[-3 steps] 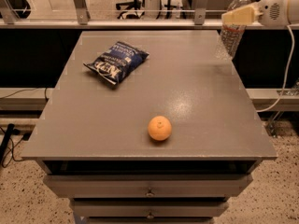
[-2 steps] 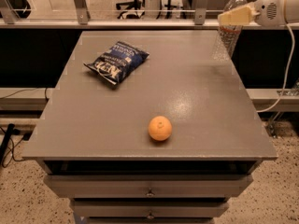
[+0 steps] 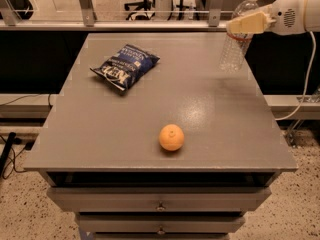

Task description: Move water bottle near orange

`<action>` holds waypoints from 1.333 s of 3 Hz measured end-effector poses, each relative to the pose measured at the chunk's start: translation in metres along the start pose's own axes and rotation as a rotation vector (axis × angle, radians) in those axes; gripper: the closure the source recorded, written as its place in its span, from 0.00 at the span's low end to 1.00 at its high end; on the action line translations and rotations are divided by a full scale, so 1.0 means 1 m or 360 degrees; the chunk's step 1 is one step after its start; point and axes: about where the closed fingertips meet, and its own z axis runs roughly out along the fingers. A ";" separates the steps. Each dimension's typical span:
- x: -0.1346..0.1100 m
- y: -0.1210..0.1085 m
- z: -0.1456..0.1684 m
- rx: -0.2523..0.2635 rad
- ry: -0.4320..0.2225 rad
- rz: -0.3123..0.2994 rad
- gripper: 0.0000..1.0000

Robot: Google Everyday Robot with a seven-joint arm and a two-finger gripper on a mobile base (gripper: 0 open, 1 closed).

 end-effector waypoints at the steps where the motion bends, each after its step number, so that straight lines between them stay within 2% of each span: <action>1: 0.009 0.048 -0.008 -0.0098 -0.0024 -0.0021 1.00; 2: 0.023 0.096 -0.017 -0.0199 -0.0042 -0.0024 1.00; 3: 0.047 0.146 -0.010 -0.0347 -0.0033 -0.0014 1.00; 4: 0.059 0.174 -0.003 -0.0448 -0.0020 -0.0017 1.00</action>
Offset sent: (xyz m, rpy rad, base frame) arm -0.1415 0.0737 -0.0207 0.0764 0.0089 0.1851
